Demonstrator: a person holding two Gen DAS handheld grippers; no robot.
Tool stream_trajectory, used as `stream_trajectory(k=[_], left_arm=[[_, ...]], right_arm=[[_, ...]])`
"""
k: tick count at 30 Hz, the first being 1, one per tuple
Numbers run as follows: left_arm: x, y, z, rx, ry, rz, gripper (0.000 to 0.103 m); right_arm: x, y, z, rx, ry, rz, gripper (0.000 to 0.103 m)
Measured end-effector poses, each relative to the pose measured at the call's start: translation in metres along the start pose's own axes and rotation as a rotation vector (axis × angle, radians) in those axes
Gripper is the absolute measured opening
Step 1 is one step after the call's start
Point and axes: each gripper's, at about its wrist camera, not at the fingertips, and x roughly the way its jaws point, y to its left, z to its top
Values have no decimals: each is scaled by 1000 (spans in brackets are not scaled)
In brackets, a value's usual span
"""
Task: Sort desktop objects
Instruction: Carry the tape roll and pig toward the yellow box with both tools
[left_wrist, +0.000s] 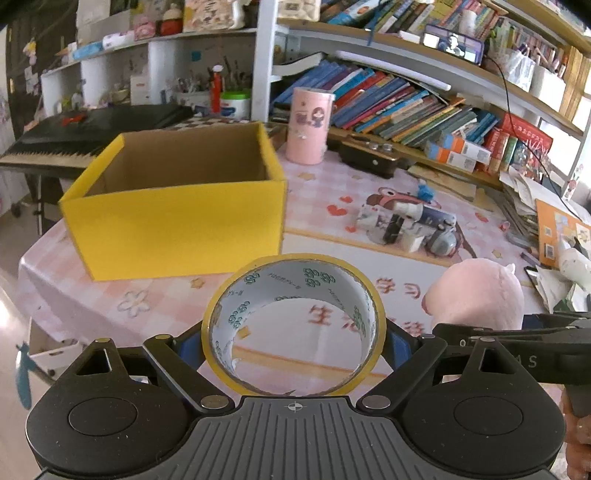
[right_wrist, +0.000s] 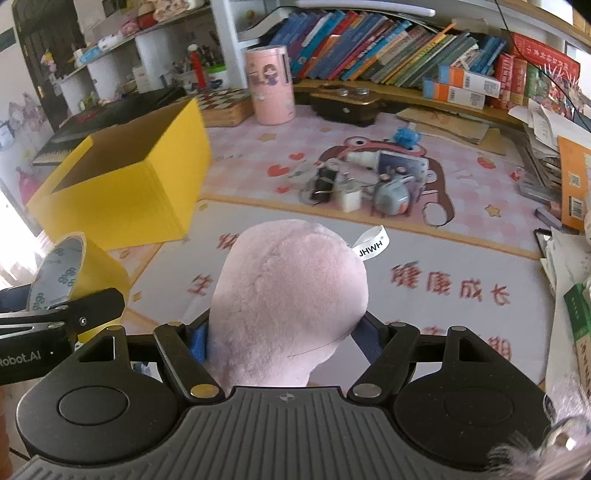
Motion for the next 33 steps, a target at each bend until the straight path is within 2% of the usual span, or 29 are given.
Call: stream_trajectory(k=[9, 15, 25, 33], left_arm=[[-28, 38, -17, 27, -14, -9, 92], [-48, 66, -37, 48, 5, -2, 92], [-71, 111, -58, 11, 14, 18, 92], [-81, 129, -67, -20, 13, 15, 92]], right_arm=[[-16, 50, -30, 10, -9, -8, 73], [-18, 87, -53, 14, 10, -4, 73], [-24, 141, -75, -23, 17, 18, 73], [-26, 161, -80, -54, 28, 26, 73]])
